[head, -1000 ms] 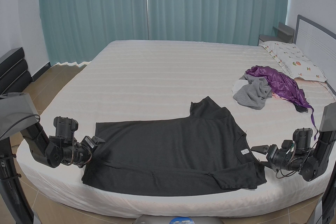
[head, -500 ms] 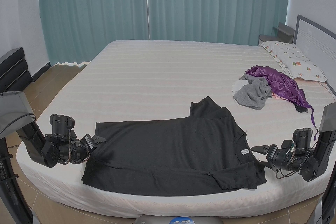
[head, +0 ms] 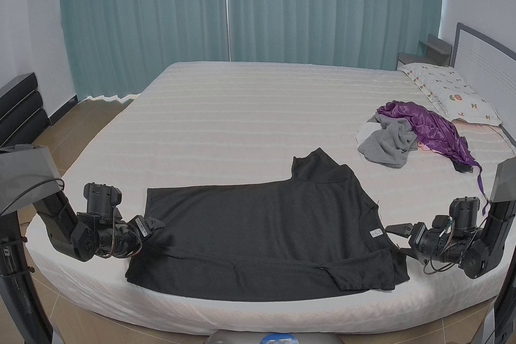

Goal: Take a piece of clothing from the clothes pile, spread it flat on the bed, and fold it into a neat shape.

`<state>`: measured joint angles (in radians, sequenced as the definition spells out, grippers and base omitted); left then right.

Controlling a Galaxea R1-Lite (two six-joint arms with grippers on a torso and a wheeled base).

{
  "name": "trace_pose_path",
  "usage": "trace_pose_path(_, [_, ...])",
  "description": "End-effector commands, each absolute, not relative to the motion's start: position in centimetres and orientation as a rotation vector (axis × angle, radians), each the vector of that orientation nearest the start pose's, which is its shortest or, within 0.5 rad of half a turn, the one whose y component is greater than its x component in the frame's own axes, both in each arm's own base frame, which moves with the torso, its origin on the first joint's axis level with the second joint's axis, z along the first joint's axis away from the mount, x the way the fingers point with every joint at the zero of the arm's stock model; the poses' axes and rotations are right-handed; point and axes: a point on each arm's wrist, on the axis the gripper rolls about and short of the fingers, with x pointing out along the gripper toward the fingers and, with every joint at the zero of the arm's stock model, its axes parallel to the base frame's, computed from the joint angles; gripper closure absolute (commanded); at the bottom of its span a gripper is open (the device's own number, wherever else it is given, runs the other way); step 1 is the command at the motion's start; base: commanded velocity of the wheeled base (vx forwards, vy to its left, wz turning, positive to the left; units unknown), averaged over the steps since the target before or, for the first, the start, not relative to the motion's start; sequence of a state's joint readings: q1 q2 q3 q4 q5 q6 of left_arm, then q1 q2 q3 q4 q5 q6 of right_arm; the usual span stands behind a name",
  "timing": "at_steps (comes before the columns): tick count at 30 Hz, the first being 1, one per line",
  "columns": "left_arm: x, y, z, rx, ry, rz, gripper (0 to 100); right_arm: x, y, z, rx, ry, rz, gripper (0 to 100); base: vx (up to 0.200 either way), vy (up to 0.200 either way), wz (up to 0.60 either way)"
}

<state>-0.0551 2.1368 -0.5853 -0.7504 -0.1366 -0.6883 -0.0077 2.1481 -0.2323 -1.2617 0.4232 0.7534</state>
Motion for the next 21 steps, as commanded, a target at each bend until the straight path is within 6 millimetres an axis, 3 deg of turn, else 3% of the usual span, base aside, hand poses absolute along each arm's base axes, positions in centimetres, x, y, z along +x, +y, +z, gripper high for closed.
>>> trace_pose_path(1, [31.0, -2.3, 0.2, -0.677, 0.848, 0.101, 0, 25.5, 0.7, 0.0, 0.851, 0.771, 0.142, 0, 0.0, 0.0, 0.0])
trace_pose_path(2, [31.0, -2.3, 0.2, -0.677, 0.849, 0.102, 0, 25.5, 0.7, 0.0, 0.851, 0.771, 0.142, 0, 0.0, 0.0, 0.0])
trace_pose_path(3, [31.0, -2.3, 0.2, -0.677, 0.849, 0.102, 100, 25.5, 0.7, 0.0, 0.851, 0.771, 0.142, 0, 0.0, 0.0, 0.0])
trace_pose_path(21, [29.1, -1.7, 2.5, -0.703, 0.794, 0.154, 100, 25.2, 1.3, 0.4, 0.825, 0.736, 0.173, 0, 0.0, 0.0, 0.0])
